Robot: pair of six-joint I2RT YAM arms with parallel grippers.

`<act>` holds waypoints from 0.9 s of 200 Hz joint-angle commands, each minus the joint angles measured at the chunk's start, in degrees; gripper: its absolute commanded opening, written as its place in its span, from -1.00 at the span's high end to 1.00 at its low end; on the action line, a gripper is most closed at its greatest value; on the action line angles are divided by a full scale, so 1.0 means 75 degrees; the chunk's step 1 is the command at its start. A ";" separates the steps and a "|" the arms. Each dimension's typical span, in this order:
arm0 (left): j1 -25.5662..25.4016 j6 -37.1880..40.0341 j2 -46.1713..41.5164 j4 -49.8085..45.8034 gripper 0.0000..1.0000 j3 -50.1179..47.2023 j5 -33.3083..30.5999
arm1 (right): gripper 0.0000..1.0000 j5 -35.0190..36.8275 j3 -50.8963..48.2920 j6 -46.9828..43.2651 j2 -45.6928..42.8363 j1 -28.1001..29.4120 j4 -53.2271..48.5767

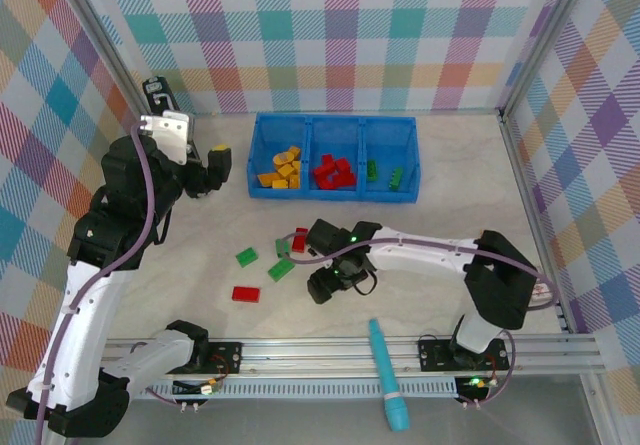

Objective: Sort the legos into containers by color
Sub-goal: Pick up the lego from the bottom-center of the table.

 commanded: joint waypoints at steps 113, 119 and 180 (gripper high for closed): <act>0.0065 -0.0036 0.0028 0.0310 -1.00 -0.0066 0.0076 | -0.18 0.0403 0.0640 -0.0826 0.1807 0.0300 -0.0092; 0.0062 -0.0036 0.0045 0.0310 -1.00 -0.0066 0.0076 | -0.14 0.0449 0.0622 -0.0854 0.1809 0.0298 -0.0120; 0.0067 -0.0013 0.0117 0.0334 -1.00 -0.0114 0.0040 | 0.20 0.1020 0.0484 -0.1171 0.1230 -0.0291 -0.0128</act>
